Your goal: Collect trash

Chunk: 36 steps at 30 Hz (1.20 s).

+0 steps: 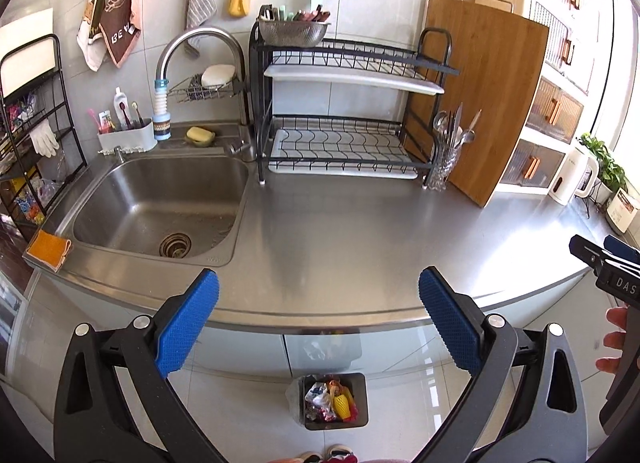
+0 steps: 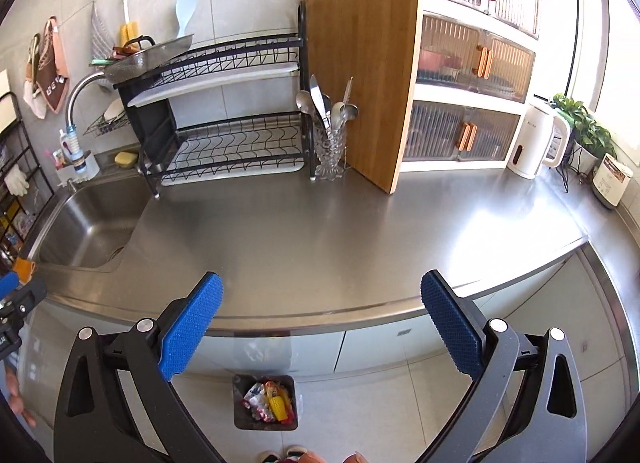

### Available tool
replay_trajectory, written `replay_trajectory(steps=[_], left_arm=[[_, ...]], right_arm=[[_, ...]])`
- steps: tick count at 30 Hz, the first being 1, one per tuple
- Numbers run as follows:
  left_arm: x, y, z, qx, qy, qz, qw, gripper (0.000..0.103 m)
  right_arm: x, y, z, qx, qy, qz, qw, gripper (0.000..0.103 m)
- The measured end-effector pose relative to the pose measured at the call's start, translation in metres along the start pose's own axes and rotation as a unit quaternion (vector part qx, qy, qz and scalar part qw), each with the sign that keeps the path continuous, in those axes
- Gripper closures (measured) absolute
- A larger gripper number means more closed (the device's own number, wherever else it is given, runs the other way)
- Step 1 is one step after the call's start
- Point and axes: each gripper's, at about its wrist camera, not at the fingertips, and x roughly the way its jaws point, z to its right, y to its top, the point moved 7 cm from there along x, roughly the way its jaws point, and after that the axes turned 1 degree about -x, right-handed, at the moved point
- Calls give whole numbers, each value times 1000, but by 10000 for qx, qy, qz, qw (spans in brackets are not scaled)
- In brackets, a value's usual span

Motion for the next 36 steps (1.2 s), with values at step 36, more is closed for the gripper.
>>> replay_trajectory(steps=[36], left_arm=[[-24,33,19,235,-77,612,9978,8]], right_arm=[[-38,30,-23,6,112,706,9974,3]])
